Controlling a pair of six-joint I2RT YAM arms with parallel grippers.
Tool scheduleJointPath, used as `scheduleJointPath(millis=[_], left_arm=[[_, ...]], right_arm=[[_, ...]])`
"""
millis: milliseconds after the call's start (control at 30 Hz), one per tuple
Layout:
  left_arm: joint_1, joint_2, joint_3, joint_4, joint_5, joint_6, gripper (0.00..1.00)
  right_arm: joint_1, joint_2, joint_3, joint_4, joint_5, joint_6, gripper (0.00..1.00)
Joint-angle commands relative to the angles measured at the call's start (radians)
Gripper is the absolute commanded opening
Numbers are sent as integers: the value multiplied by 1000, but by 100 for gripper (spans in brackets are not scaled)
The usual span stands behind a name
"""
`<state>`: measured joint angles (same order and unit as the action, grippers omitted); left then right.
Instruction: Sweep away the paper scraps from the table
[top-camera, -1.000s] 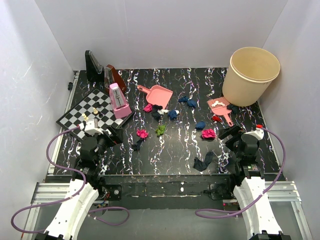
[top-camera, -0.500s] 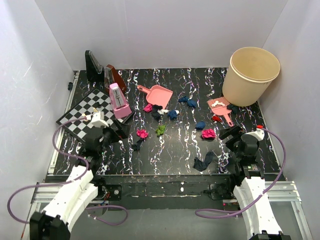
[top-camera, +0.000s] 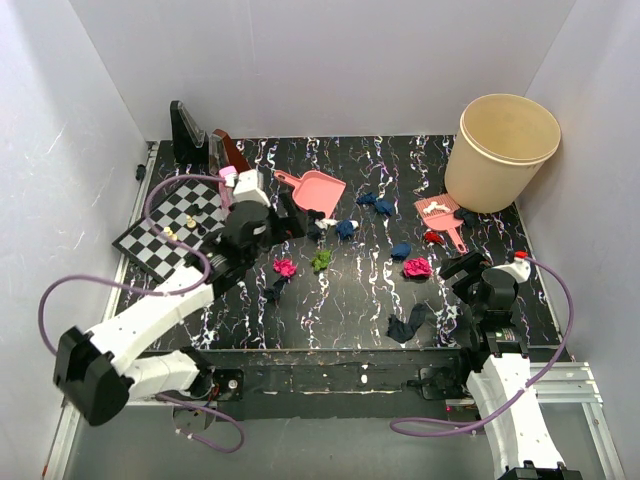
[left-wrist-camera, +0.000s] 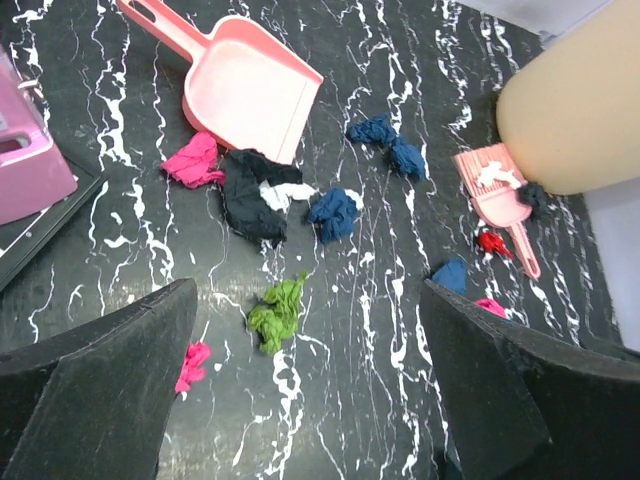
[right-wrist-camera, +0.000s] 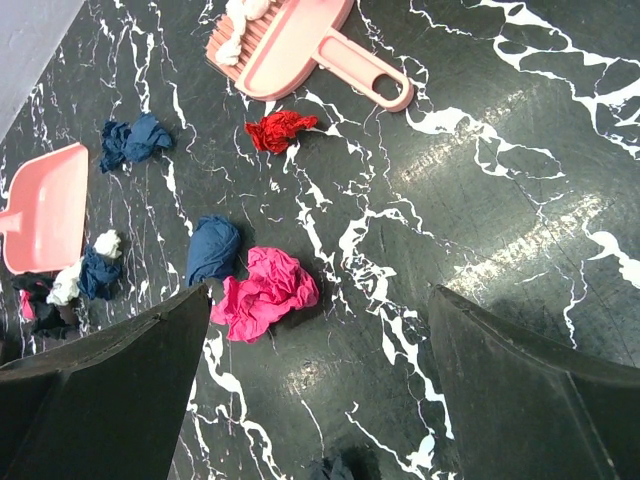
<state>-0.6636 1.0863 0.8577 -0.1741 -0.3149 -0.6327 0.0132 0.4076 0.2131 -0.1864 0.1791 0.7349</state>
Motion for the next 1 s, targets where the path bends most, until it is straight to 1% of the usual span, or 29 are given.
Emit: scheduleJointPath(millis=[0, 100, 233, 433, 533, 633, 733, 867, 933, 967], left_arm=[[-39, 145, 134, -76, -187, -1, 93], [-41, 278, 245, -80, -249, 48, 91], [-36, 476, 423, -137, -340, 96, 90], [5, 751, 670, -169, -313, 145, 83], [47, 871, 785, -214, -268, 139, 81], [104, 940, 837, -222, -207, 104, 77], [125, 989, 869, -208, -214, 111, 73], [148, 1069, 943, -228, -202, 122, 65], [160, 1095, 955, -232, -191, 113, 60], [162, 1101, 955, -229, -197, 110, 59]], right_arm=[[-1, -1, 23, -4, 31, 15, 95], [-1, -4, 22, -4, 30, 15, 95], [-2, -3, 20, 1, 22, 12, 95], [-1, -10, 19, -4, 25, 12, 95], [-2, -13, 17, -4, 23, 12, 95], [-2, -13, 17, -1, 22, 12, 94], [-2, -10, 17, 4, 20, 12, 94], [-1, -7, 19, 4, 19, 11, 94], [-1, -4, 19, 4, 19, 11, 94], [-1, -6, 19, 5, 17, 11, 94]])
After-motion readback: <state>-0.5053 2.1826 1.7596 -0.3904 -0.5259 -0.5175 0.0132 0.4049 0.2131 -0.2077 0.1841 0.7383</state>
